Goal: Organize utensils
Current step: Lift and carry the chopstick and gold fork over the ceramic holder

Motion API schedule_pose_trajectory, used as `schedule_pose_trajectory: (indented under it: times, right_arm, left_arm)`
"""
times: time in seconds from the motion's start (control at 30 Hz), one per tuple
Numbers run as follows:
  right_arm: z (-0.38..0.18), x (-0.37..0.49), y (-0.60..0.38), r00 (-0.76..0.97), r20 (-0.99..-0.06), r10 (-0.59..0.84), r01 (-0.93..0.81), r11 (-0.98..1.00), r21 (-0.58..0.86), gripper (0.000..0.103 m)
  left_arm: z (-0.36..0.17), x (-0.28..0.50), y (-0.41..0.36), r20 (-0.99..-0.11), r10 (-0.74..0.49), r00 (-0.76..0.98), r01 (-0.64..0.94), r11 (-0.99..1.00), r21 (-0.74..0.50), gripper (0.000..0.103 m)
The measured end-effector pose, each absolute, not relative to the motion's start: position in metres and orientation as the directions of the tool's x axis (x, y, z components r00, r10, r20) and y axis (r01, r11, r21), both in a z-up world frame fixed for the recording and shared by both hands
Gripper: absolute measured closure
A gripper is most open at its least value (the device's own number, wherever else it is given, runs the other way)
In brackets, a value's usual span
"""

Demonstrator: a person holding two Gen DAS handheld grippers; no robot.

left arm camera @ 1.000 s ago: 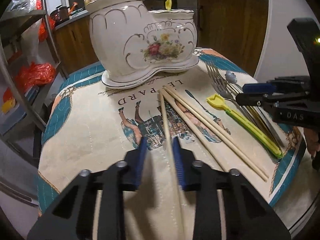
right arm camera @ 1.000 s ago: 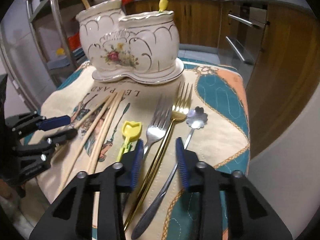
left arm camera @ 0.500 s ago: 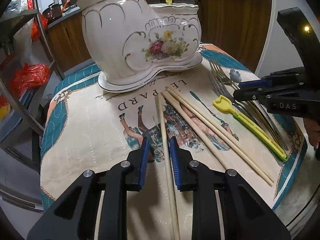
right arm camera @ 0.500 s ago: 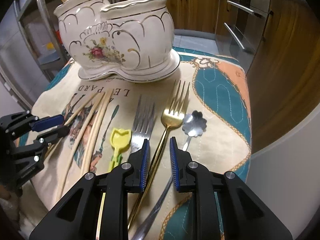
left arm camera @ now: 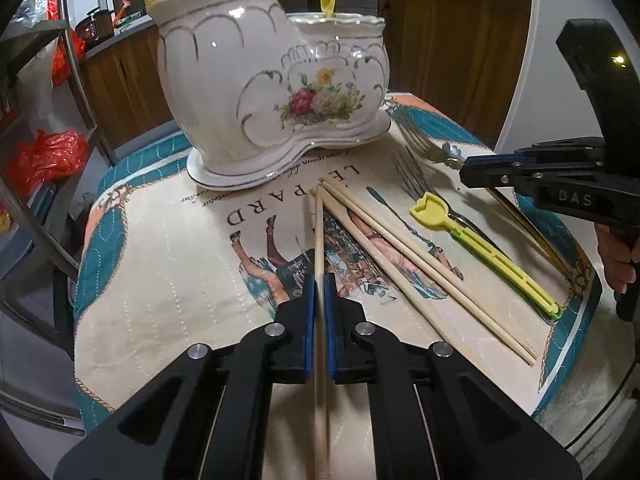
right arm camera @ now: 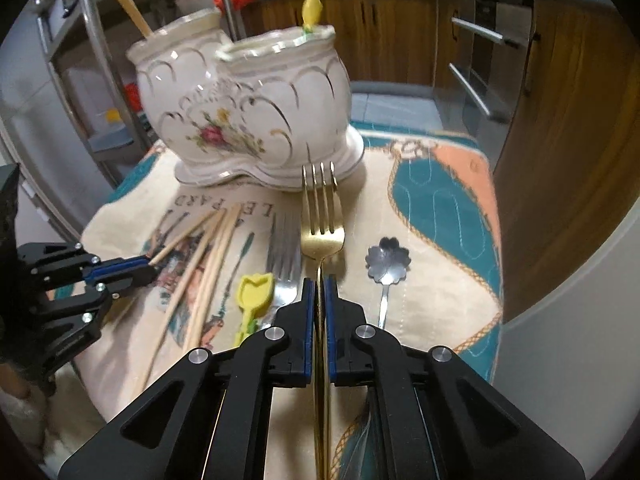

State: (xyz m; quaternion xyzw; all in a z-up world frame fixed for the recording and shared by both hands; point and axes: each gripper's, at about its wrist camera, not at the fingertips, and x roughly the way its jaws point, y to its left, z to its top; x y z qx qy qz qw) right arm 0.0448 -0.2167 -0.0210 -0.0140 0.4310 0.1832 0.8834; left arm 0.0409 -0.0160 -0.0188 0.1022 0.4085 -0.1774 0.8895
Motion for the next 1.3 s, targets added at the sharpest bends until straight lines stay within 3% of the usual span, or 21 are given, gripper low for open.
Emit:
schedule_pose_trajectory:
  times: [0.3,0.83,1.3]
  right_arm:
    - [0.012,0.01,-0.229,0.674,-0.643,0.363,-0.366,0.921,0.136,0.097]
    - [0.053,-0.032,-0.23,0.853,-0.364,0.374,-0.392,0.92,0.026,0.097]
    - [0.101,0.011,-0.223,0.869,-0.258,0.422,-0.423,0.905,0.052,0.097]
  left_arm:
    - [0.011,0.024,0.001,-0.663,-0.277,0.695,0.389,0.921,0.023,0.098]
    - [0.056,-0.007,0.035,-0.355,-0.326,0.876,0.346,0.938,-0.008,0.098]
    - [0.116,0.05,0.057,-0.207,-0.323,0.924,0.312,0.946,-0.084,0.098]
